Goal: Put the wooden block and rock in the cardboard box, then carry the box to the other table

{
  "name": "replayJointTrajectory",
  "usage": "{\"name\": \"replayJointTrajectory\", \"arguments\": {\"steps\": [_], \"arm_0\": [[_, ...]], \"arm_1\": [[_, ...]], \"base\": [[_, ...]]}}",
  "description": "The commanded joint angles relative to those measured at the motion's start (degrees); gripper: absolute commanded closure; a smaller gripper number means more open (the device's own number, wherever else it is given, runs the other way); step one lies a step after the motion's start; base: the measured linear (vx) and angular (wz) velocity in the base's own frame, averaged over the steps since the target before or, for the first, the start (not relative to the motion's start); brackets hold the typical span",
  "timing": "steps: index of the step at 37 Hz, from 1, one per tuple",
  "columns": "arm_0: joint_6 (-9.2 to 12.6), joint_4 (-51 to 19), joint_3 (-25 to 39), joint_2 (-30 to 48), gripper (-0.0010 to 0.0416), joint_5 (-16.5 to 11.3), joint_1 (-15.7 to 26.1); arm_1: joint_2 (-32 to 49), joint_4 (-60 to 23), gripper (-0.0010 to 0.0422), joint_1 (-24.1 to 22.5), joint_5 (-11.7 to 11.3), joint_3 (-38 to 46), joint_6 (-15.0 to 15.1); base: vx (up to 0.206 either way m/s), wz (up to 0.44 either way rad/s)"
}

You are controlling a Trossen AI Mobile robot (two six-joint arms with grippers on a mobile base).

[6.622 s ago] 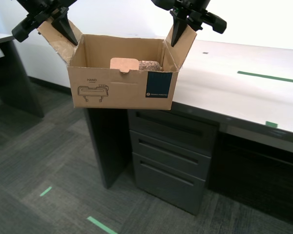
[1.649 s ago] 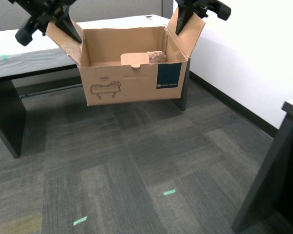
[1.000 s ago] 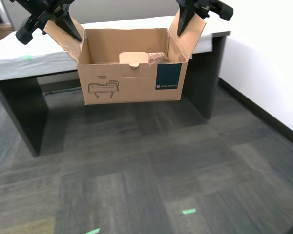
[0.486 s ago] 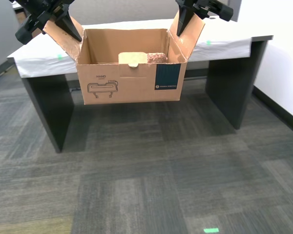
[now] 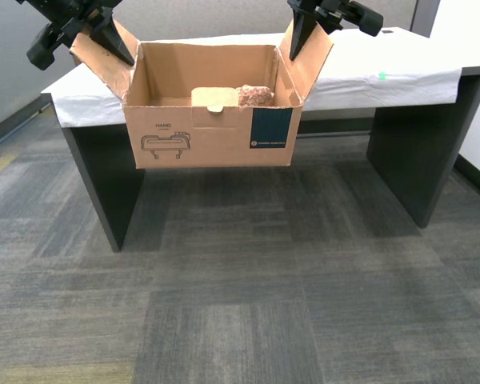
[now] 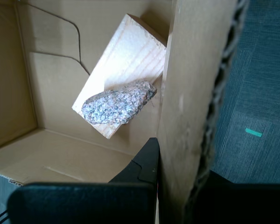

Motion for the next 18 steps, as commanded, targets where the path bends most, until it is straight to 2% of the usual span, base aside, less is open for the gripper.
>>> {"name": "replayJointTrajectory", "arguments": {"steps": [1, 3, 5, 7, 18], "arm_0": [[0.9, -0.1, 0.1, -0.1, 0.0407, 3.5, -0.1], [1.0, -0.1, 0.1, -0.1, 0.0407, 4.8, -0.1], [1.6, -0.1, 0.1, -0.1, 0.0406, 4.9, -0.2], [2.4, 0.0, 0.1, -0.1, 0.0407, 4.9, -0.4], [2.4, 1.0, 0.1, -0.1, 0.0406, 5.4, -2.6]], "arm_1": [[0.0, 2.3, 0.0413, 0.0, 2.3, 0.1, 0.3], [0.0, 3.2, 0.0413, 0.0, 3.5, 0.1, 0.2], [0.0, 3.5, 0.0413, 0.0, 4.2, 0.4, 0.1], [0.0, 3.6, 0.0413, 0.0, 4.2, 0.8, 0.1], [7.6, 3.1, 0.0413, -1.2, 4.2, 7.0, -0.2]], "base": [[0.105, 0.011], [0.099, 0.007], [0.093, 0.001], [0.087, -0.005], [0.063, -0.014]]}}
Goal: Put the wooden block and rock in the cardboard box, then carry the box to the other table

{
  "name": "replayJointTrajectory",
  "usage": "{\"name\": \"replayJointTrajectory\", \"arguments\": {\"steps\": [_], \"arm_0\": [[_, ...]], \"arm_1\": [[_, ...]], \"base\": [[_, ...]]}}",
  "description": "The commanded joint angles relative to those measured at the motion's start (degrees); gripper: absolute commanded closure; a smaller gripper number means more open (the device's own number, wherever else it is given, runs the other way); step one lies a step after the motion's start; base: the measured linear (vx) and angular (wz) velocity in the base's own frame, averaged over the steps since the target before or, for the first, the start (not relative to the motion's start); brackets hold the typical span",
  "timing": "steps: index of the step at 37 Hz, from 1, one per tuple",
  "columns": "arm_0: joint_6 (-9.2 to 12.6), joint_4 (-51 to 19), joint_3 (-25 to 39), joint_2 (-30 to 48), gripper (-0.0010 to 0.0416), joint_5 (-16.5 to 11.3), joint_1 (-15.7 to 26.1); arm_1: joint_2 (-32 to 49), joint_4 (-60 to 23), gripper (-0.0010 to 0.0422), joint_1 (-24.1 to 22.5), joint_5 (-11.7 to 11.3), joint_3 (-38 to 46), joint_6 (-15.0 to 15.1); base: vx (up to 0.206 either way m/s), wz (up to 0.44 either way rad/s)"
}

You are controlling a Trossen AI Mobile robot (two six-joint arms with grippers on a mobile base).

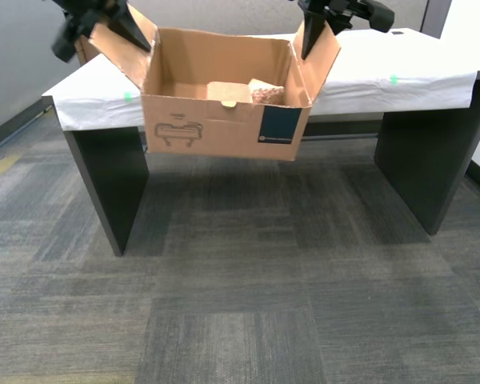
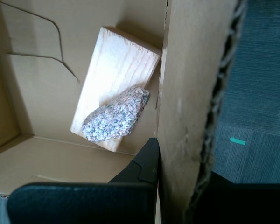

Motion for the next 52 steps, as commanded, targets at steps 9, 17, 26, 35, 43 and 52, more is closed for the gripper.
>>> {"name": "replayJointTrajectory", "arguments": {"steps": [9, 17, 26, 35, 43, 52], "arm_0": [[-0.3, -0.4, 0.1, -0.1, 0.0406, 0.7, -3.1], [-2.1, -2.1, 0.1, -0.1, 0.0407, 0.7, -3.3], [-3.5, -5.0, 0.1, -0.1, 0.0407, 0.7, -3.2], [-4.9, -7.3, 0.1, -0.1, 0.0407, 0.7, -3.3], [-5.0, -7.8, 0.1, -0.1, 0.0407, 0.7, -3.2], [-4.8, -8.0, 0.1, -0.1, 0.0407, 0.7, -3.3]], "arm_1": [[3.9, -0.8, 0.0413, -0.4, -1.6, 3.0, 0.1], [3.8, -5.5, 0.0413, -0.9, -2.1, 3.0, -0.1], [3.0, -7.2, 0.0413, -1.7, -2.3, 3.0, -2.4], [3.0, -11.3, 0.0413, -2.5, -6.5, 3.0, -1.5], [3.0, -11.5, 0.0413, -2.6, -6.5, 3.0, -1.5], [3.0, -11.2, 0.0413, -2.7, -6.5, 3.0, -0.9]], "base": [[0.060, -0.024], [0.099, -0.030], [0.138, -0.020], [0.143, -0.014], [0.134, -0.009], [0.135, -0.012]]}}
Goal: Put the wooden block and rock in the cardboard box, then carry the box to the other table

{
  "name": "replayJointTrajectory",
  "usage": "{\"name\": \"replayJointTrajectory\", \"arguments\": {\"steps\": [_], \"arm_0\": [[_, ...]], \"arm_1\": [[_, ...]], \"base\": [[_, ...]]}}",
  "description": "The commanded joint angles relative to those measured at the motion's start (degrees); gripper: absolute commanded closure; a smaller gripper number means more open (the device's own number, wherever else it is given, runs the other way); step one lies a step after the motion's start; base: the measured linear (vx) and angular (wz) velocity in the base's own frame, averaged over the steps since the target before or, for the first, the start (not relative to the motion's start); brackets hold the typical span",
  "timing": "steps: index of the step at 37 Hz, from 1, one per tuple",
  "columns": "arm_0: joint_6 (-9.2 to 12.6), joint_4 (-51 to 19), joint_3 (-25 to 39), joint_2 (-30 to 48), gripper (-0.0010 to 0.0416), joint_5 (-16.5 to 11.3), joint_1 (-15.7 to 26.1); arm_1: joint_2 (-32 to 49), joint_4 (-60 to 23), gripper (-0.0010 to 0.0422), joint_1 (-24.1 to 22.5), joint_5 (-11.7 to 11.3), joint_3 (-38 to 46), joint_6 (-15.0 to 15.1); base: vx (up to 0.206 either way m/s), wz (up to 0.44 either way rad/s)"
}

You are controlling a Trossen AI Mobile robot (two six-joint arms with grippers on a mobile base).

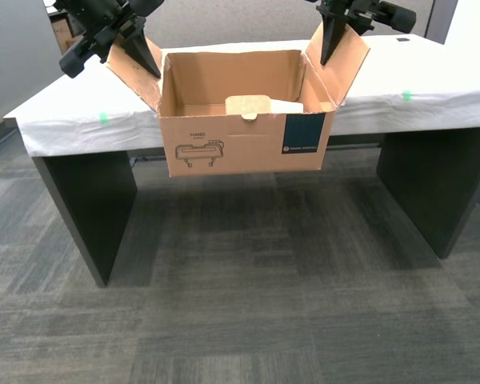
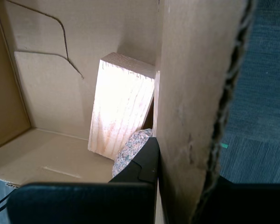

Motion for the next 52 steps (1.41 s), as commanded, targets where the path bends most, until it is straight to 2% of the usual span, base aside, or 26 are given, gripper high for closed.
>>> {"name": "replayJointTrajectory", "arguments": {"steps": [1, 12, 17, 23, 29, 34, 39, 52], "arm_0": [[0.2, -0.8, 0.1, -0.1, 0.0407, 1.6, -0.2], [0.3, -0.7, 0.1, -0.1, 0.0407, 1.6, -0.1], [0.2, -0.2, 0.1, -0.1, 0.0407, 1.6, -0.2], [0.1, -0.3, 0.1, -0.1, 0.0406, 1.6, -0.2], [-1.4, -0.3, 0.1, -0.1, 0.0407, 1.6, -0.2], [-1.8, -0.2, 0.1, -0.1, 0.0406, 1.6, -0.2], [-2.4, -0.3, 0.1, -0.1, 0.0407, 1.6, -0.2], [-1.9, 0.8, 0.1, -0.1, 0.0407, 1.6, -0.2]], "arm_1": [[0.0, -0.3, 0.0413, 0.1, -1.4, 0.0, 0.5], [0.0, 0.2, 0.0413, 0.0, -1.4, 0.0, 1.2], [0.0, 0.4, 0.0413, 0.0, -2.4, 0.0, -0.1], [0.0, 0.4, 0.0413, -0.2, -2.6, 0.0, -1.0], [0.0, 0.2, 0.0413, -0.3, -2.6, 0.0, -2.0], [0.0, 0.0, 0.0413, -0.3, -2.9, 0.0, -2.6], [0.0, -0.1, 0.0413, -0.3, -4.1, 0.0, -2.6], [0.0, 0.6, 0.0413, -0.3, -4.3, 0.0, -1.9]], "base": [[0.139, -0.016], [0.135, -0.010], [0.135, -0.006], [0.136, 0.003], [0.138, 0.027], [0.141, 0.051], [0.142, 0.047], [0.133, 0.015]]}}
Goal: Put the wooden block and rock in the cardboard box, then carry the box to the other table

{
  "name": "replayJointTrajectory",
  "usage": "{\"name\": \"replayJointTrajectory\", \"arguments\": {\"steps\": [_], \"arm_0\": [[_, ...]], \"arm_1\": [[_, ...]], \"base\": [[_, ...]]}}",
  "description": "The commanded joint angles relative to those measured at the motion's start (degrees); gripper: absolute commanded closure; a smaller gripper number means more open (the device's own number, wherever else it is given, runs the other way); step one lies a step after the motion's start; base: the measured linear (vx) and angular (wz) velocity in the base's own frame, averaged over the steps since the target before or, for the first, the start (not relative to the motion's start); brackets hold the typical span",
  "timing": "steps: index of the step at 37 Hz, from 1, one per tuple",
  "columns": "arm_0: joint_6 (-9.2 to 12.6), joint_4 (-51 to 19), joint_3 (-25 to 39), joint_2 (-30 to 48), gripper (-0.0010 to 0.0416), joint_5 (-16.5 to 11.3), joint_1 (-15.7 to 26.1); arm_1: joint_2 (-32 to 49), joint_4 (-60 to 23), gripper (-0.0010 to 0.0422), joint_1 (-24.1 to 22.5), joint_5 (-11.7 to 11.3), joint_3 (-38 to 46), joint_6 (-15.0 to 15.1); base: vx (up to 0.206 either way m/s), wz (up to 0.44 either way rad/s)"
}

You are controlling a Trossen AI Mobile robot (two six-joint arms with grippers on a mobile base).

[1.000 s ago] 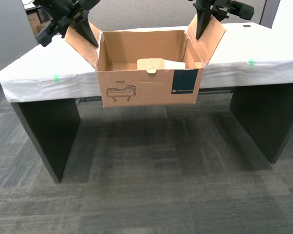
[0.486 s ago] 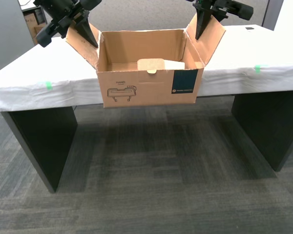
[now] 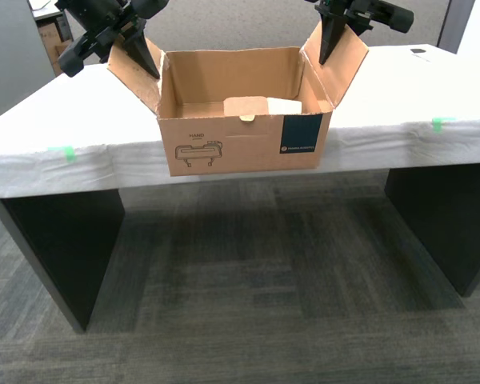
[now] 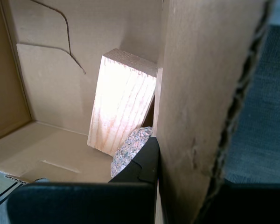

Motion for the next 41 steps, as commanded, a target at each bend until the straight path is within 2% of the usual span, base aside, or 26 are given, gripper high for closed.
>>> {"name": "replayJointTrajectory", "arguments": {"steps": [1, 26, 41], "arm_0": [[0.3, 0.0, 0.1, -0.1, 0.0407, 1.6, -0.2], [0.2, 1.1, 0.1, -0.1, 0.0407, 1.5, -0.1], [0.3, 1.2, 0.1, -0.1, 0.0407, 1.6, 0.0]], "arm_1": [[0.0, -0.3, 0.0413, 0.1, -1.5, 0.0, 0.4], [0.0, 0.1, 0.0413, 0.1, -1.6, 0.0, 1.9], [0.0, 0.3, 0.0413, 0.1, -1.6, 0.0, 4.0]], "base": [[0.133, 0.023], [0.130, 0.011], [0.124, 0.005]]}}
